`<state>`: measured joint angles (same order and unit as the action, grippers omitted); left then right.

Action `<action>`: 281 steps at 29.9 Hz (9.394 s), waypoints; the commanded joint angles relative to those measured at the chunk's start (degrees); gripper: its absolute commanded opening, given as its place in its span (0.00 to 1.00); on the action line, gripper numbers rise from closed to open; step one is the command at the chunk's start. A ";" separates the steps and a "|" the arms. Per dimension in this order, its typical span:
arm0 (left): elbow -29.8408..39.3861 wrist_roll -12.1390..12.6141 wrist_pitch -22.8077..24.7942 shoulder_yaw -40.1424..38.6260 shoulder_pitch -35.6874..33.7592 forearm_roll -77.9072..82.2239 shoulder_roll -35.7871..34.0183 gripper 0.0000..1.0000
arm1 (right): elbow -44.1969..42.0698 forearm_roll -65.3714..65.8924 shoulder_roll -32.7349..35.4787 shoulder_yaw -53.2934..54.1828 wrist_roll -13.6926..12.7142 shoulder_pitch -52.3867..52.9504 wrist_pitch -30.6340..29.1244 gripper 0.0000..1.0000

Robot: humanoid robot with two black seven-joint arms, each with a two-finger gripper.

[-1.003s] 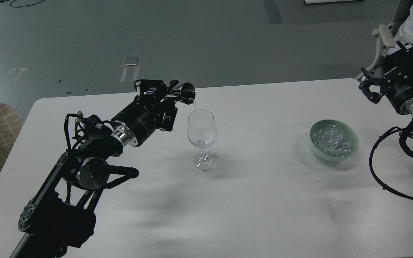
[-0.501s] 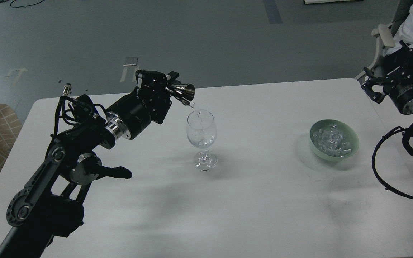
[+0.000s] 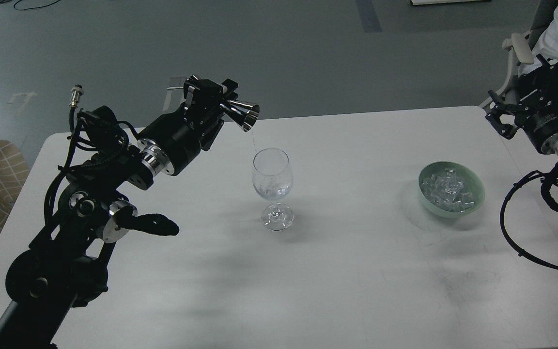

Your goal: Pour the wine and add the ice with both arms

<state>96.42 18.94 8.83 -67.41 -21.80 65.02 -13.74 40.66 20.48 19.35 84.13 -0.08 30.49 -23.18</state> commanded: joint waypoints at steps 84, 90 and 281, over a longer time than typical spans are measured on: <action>-31.38 -10.68 -0.04 -32.17 19.26 -71.35 8.64 0.07 | 6.36 0.09 4.82 -0.20 -0.80 -10.54 3.14 1.00; -32.34 -10.41 -4.43 -32.17 16.01 -72.31 8.03 0.07 | 6.36 0.09 4.82 -0.11 -0.71 -10.54 3.32 1.00; -14.41 -16.74 9.54 -18.90 12.57 -38.91 0.20 0.98 | 38.27 82.79 24.07 -47.66 -6.42 -2.89 7.09 0.75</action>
<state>82.00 2.25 18.30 -86.39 -9.58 26.00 -14.56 79.53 103.18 43.98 36.77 -6.47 27.64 -16.09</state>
